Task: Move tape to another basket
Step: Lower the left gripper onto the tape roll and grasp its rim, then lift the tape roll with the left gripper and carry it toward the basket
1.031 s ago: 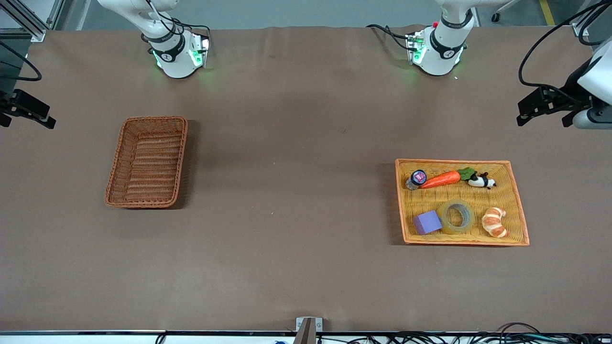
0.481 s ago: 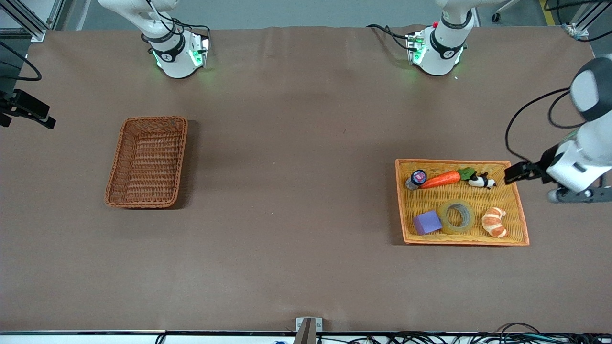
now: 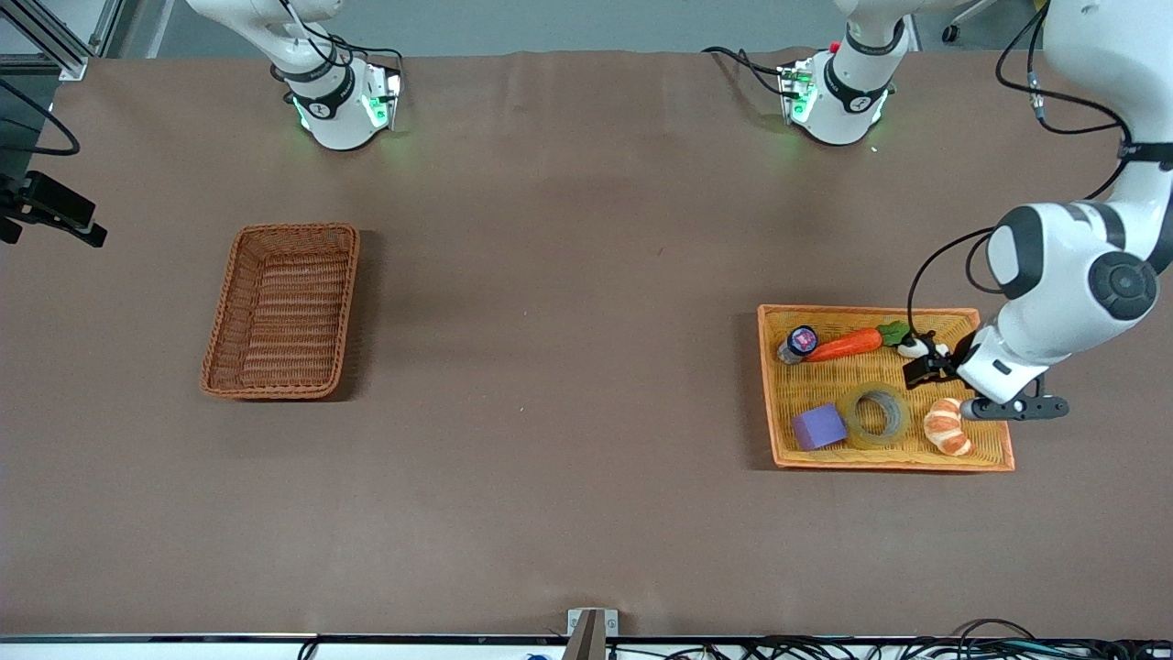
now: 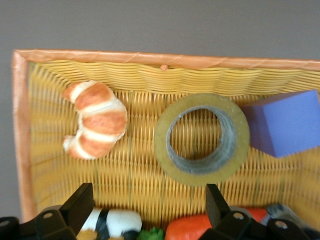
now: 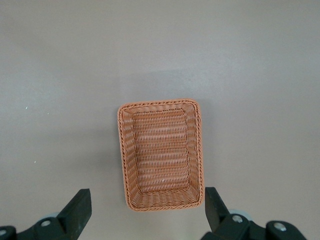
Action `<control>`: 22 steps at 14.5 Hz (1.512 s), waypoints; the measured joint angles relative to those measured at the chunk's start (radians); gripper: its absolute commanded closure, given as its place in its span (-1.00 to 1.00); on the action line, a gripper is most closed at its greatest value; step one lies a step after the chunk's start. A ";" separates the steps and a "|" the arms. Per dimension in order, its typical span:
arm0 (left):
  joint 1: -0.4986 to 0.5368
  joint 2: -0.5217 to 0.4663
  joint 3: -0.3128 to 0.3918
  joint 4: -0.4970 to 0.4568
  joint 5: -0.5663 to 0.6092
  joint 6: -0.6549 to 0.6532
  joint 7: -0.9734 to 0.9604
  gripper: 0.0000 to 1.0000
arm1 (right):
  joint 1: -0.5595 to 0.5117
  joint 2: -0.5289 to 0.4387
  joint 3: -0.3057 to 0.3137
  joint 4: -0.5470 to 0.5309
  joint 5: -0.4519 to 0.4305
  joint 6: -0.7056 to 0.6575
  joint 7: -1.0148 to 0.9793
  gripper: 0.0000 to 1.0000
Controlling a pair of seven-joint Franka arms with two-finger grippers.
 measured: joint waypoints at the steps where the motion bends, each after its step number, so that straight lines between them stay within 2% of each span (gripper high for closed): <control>1: 0.000 0.024 0.000 0.000 0.000 0.028 0.000 -0.69 | 0.000 0.000 0.000 0.000 0.000 0.000 0.000 -1.00; 4: 0.000 0.094 -0.001 0.001 0.000 0.121 -0.005 -0.43 | 0.000 0.000 0.000 0.000 0.000 0.000 0.000 -1.00; 5: 0.000 0.115 -0.001 0.001 0.000 0.146 -0.011 -0.28 | 0.000 0.000 0.000 0.000 0.000 0.000 0.000 -1.00; 8: -0.003 0.164 -0.001 0.003 0.000 0.196 -0.017 0.47 | 0.000 0.000 0.000 0.000 0.000 0.000 0.000 -1.00; 9: -0.005 0.172 -0.002 0.006 0.000 0.200 -0.018 0.81 | 0.000 0.000 0.000 0.000 0.000 0.000 0.000 -1.00; 10: -0.006 0.175 -0.002 0.007 0.000 0.200 -0.019 0.96 | 0.000 0.000 0.000 0.000 0.000 0.000 0.000 -1.00; 14: -0.003 0.153 -0.001 0.028 0.001 0.194 -0.018 0.99 | 0.000 0.000 0.000 0.000 0.000 0.000 0.000 -1.00; 17: -0.005 0.040 -0.022 0.058 0.001 0.050 -0.022 0.99 | 0.000 0.000 0.000 0.000 0.000 0.000 0.000 -1.00; 20: -0.013 -0.093 -0.145 0.098 0.001 -0.156 -0.145 1.00 | 0.000 0.000 0.000 0.000 0.000 0.000 0.000 -1.00; 22: -0.042 -0.115 -0.257 0.129 0.001 -0.219 -0.307 1.00 | 0.000 0.000 0.000 0.000 0.000 0.000 0.000 -1.00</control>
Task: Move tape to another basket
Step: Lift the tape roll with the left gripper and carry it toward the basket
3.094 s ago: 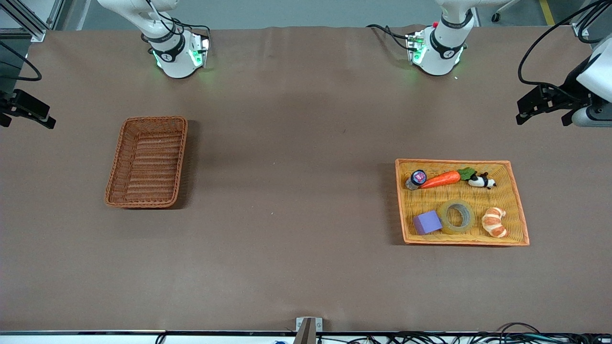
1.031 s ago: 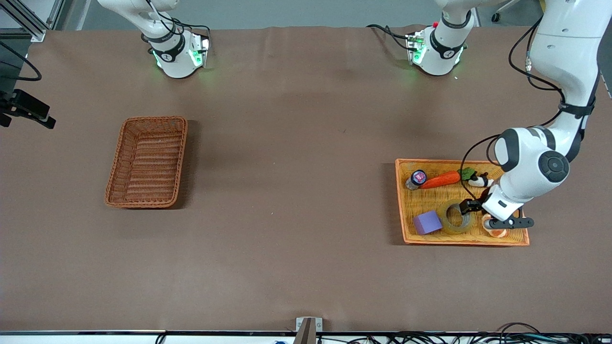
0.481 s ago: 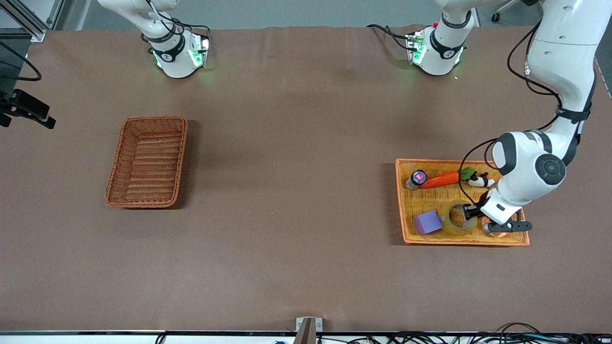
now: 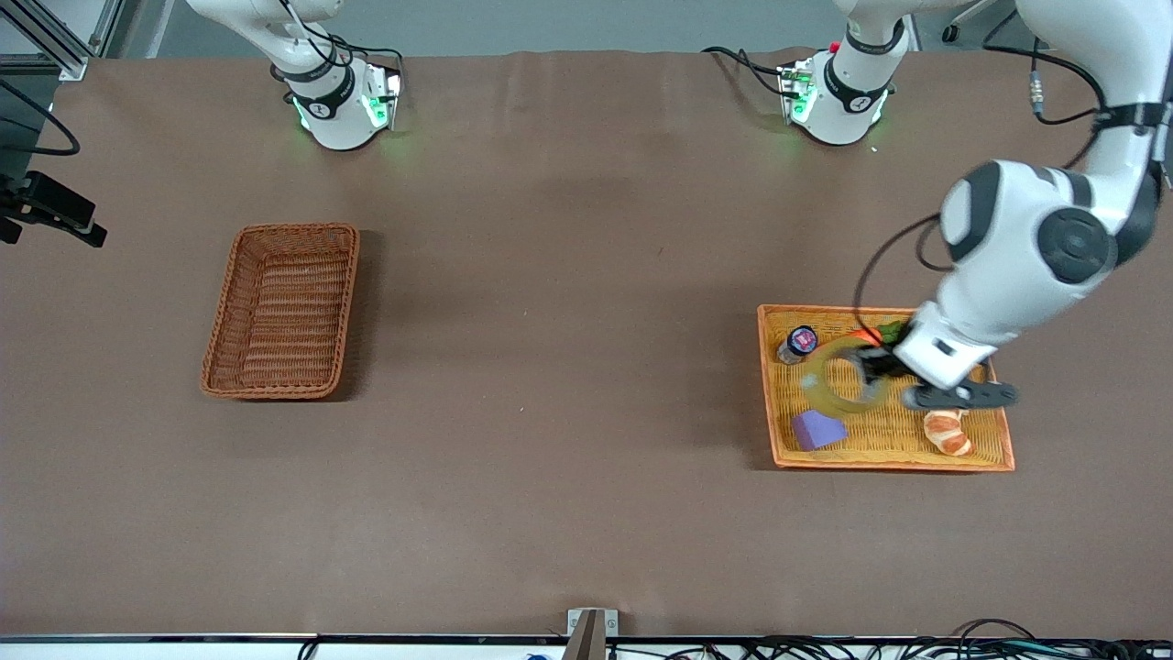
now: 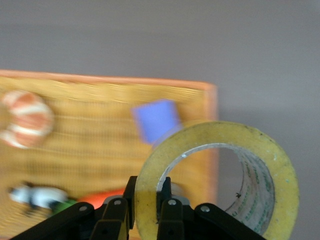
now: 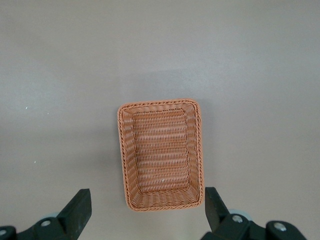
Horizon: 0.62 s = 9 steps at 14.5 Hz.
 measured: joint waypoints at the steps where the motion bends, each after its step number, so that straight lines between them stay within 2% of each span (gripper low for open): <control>1: -0.043 0.009 -0.030 0.012 0.000 -0.003 -0.087 1.00 | 0.000 0.000 0.000 0.000 0.000 0.000 0.000 -1.00; 4: -0.241 0.108 -0.041 0.082 0.016 0.001 -0.375 1.00 | 0.000 0.000 0.000 0.000 0.000 0.000 0.000 -1.00; 7: -0.430 0.290 -0.037 0.238 0.121 0.006 -0.657 1.00 | 0.000 0.000 -0.001 0.000 0.000 0.000 0.000 -1.00; 9: -0.533 0.414 -0.024 0.343 0.156 0.007 -0.761 0.99 | 0.000 0.000 -0.001 0.000 0.000 0.000 0.000 -1.00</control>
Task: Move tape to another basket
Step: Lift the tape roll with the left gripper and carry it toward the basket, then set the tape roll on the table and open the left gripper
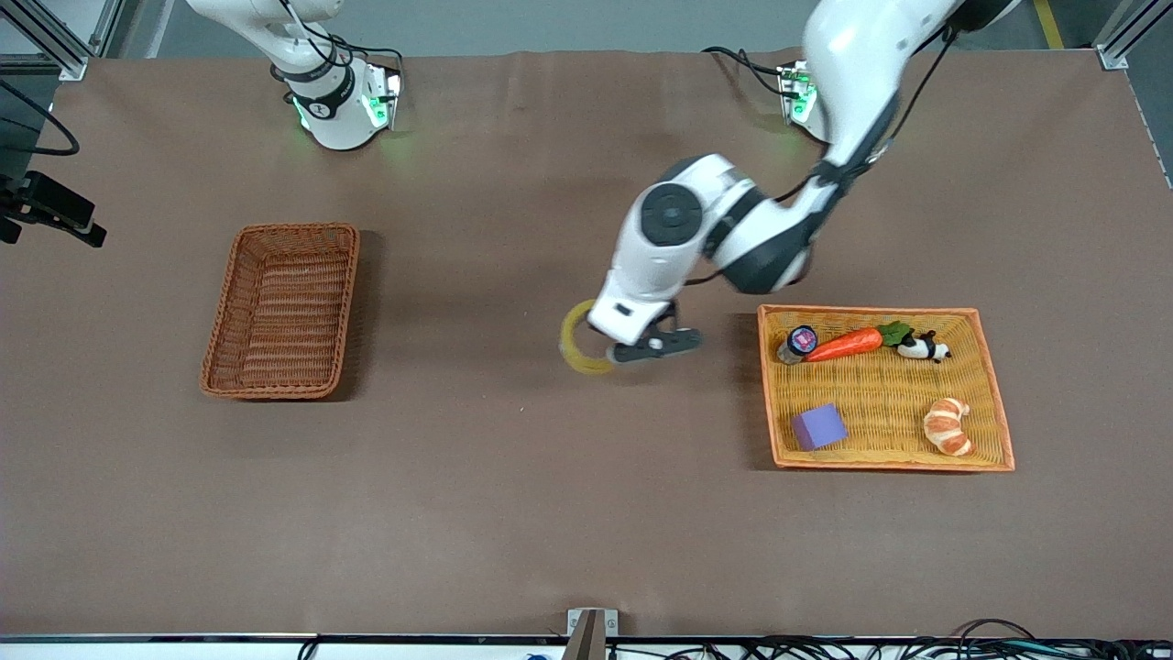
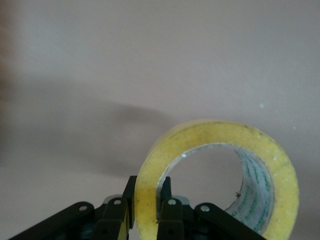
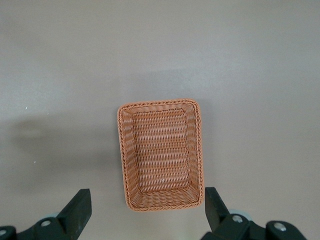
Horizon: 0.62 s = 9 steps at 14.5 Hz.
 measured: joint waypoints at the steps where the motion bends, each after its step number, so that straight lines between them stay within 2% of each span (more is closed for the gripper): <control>1: -0.049 0.054 0.020 0.039 0.004 0.006 -0.024 0.98 | 0.000 0.000 0.000 0.000 0.000 0.000 0.000 -1.00; 3: -0.135 0.133 0.077 0.081 0.004 0.047 -0.046 0.88 | 0.000 0.000 0.000 0.000 0.000 0.000 0.000 -1.00; 4: -0.169 0.162 0.103 0.088 0.004 0.073 -0.057 0.65 | 0.000 0.000 0.000 0.000 0.000 0.000 0.000 -1.00; 5: -0.195 0.185 0.123 0.093 0.004 0.100 -0.065 0.12 | 0.000 0.000 0.000 0.000 0.000 0.000 0.000 -1.00; 6: -0.211 0.203 0.135 0.097 0.004 0.123 -0.072 -0.99 | 0.000 0.000 0.000 0.000 0.000 0.000 0.000 -1.00; 9: -0.217 0.215 0.143 0.115 0.004 0.138 -0.075 -1.00 | 0.000 0.000 0.000 0.000 0.000 0.000 0.000 -1.00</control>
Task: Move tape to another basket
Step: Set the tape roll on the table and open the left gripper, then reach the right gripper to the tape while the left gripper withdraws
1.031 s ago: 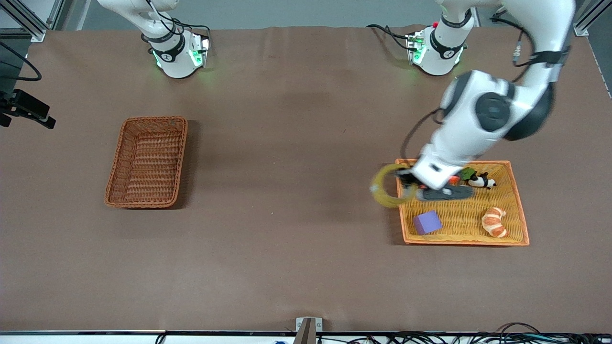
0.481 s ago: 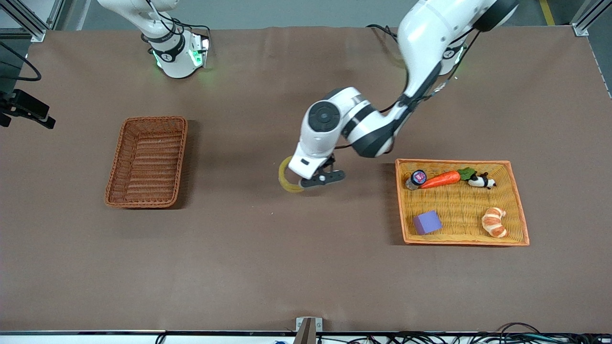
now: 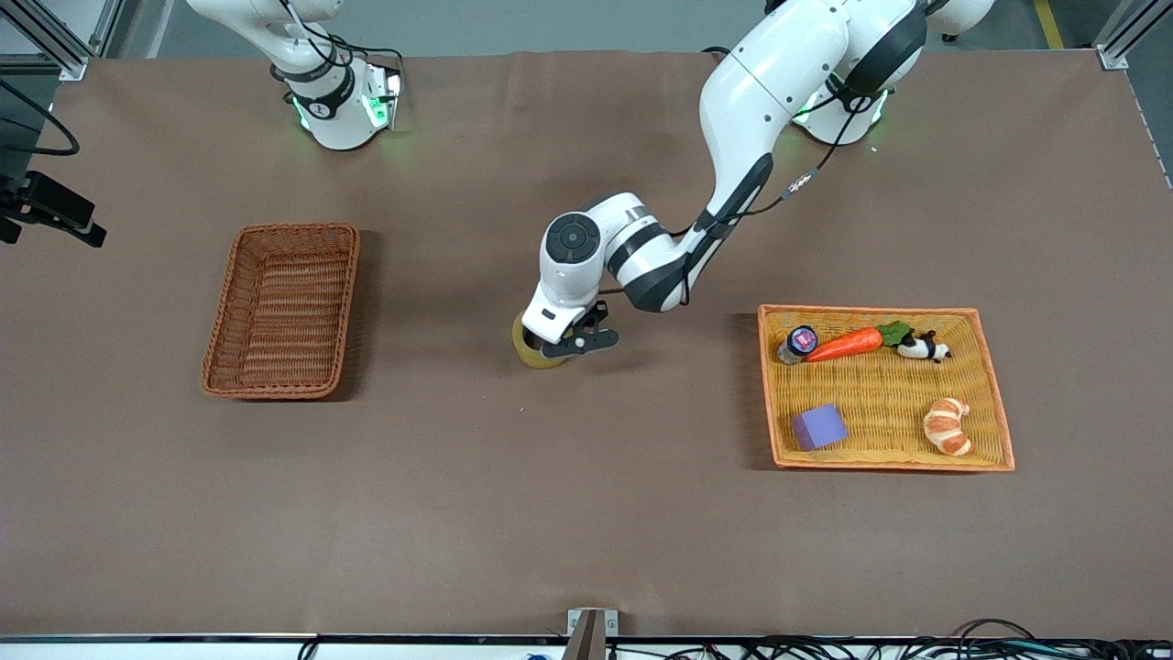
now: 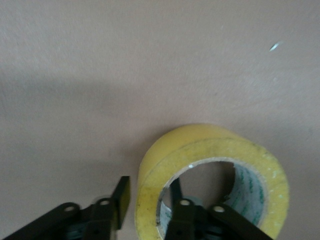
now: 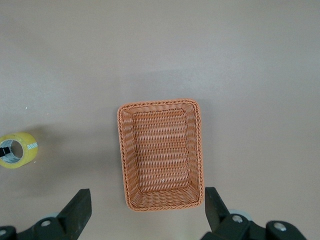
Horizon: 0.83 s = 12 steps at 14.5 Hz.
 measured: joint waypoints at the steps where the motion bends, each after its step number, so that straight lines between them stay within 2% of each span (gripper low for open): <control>1: 0.003 -0.008 0.003 0.013 0.000 -0.012 0.000 -1.00 | 0.000 0.000 0.000 0.000 0.000 0.000 0.000 -1.00; 3: 0.009 -0.051 0.022 0.039 0.003 -0.086 0.000 -1.00 | 0.000 0.000 0.000 0.000 0.000 0.000 0.000 -1.00; 6: 0.048 -0.191 0.077 0.062 0.009 -0.246 0.009 -1.00 | 0.006 0.002 0.007 -0.001 0.022 -0.002 -0.001 -1.00; 9: 0.180 -0.367 0.087 0.062 0.010 -0.414 0.098 -1.00 | 0.075 0.012 0.037 -0.029 0.041 0.017 0.044 -1.00; 12: 0.318 -0.490 0.086 0.056 0.010 -0.524 0.288 -1.00 | 0.132 0.054 0.125 -0.133 0.043 0.169 0.173 -1.00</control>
